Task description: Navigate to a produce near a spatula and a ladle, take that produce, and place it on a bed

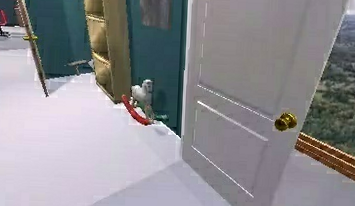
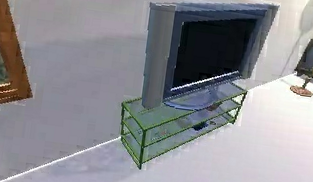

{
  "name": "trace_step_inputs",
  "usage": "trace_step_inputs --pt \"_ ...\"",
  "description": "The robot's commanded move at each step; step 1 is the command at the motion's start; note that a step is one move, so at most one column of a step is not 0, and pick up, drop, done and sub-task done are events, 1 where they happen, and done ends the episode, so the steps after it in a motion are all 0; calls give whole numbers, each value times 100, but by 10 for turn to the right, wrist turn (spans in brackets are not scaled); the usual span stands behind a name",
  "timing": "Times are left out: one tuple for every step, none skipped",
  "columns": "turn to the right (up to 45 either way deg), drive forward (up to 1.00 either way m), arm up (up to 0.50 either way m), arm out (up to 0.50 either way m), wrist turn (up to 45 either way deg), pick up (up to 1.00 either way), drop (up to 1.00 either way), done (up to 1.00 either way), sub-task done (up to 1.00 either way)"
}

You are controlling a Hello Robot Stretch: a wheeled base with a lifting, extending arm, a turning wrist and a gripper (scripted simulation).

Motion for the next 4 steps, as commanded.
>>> trace_step_inputs --pt "-390 0 0 0 0 0 0 0 0" --pt "0 100 0 0 0 0 0 0 0" --pt "0 100 0 0 0 0 0 0 0" --pt "30 0 0 0 0 0 0 0 0"
